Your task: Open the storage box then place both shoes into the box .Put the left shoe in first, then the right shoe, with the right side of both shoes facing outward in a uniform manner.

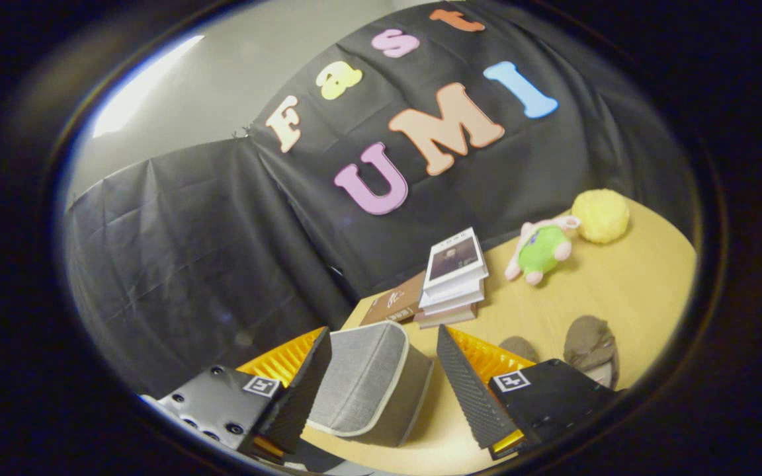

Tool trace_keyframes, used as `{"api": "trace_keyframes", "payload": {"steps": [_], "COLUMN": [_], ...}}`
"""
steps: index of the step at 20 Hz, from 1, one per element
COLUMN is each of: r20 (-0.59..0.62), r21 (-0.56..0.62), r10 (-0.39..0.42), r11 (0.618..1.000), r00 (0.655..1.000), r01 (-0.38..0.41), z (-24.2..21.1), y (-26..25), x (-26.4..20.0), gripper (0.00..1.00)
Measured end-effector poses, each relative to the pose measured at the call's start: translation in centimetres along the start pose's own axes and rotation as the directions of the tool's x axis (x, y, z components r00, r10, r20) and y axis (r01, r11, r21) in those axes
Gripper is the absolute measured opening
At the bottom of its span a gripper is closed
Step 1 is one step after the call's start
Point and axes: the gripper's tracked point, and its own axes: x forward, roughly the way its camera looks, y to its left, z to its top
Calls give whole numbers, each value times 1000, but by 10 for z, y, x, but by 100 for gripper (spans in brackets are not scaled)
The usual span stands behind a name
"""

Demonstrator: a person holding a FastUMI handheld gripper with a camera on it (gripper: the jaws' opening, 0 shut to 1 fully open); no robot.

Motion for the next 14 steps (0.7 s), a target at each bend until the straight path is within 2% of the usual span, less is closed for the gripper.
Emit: {"api": "trace_keyframes", "payload": {"steps": [3,6,12,14], "r20": [-72,-157,-264,-285], "r21": [46,182,371,442], "r10": [38,134,208,252], "r11": [998,978,923,891], "r00": [997,979,942,925], "r01": [-35,-104,-101,-107], "z": [-22,-50,-101,-113], "y": [2,9,5,8], "x": [5,8,22,23], "gripper": [100,100,99,99]}}
